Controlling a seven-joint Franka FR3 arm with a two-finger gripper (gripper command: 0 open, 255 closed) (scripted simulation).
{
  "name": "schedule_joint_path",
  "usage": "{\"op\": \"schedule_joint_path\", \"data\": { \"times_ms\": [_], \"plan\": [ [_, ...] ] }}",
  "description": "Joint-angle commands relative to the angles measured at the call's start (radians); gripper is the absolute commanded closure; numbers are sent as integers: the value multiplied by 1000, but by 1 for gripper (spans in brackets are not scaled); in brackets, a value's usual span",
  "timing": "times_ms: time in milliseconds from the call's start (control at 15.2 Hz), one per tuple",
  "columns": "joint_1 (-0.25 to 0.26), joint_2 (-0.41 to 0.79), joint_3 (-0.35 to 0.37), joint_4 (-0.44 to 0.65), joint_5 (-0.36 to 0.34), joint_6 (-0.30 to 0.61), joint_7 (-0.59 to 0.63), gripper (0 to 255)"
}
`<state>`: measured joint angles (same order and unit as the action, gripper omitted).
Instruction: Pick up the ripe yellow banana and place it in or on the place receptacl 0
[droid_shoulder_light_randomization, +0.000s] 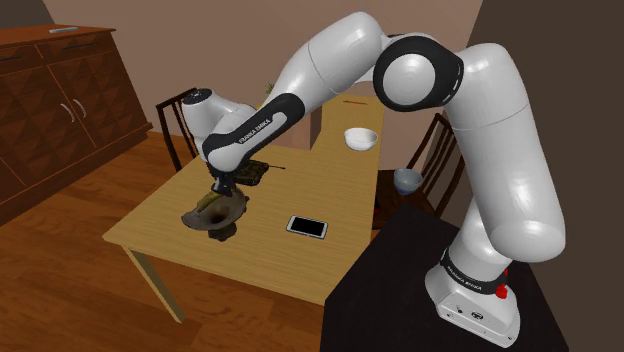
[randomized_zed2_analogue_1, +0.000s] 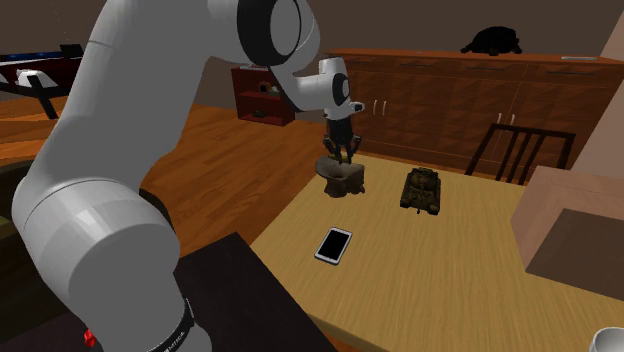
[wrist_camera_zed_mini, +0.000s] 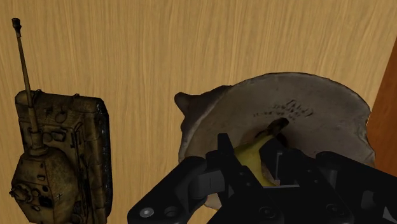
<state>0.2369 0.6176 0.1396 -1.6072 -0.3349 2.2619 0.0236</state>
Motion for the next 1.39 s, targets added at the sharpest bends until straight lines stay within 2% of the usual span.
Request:
{"op": "schedule_joint_path", "data": {
  "times_ms": [0, 528, 594, 924, 1188, 1320],
  "plan": [
    [2, 15, -3, -3, -5, 18, 6, 255],
    [2, 15, -3, -3, -5, 18, 6, 255],
    [2, 15, -3, -3, -5, 18, 6, 0],
    [2, 15, -3, -3, -5, 18, 6, 0],
    [5, -62, 13, 3, 16, -65, -5, 0],
    [5, -62, 13, 3, 16, -65, -5, 0]
  ]
}}
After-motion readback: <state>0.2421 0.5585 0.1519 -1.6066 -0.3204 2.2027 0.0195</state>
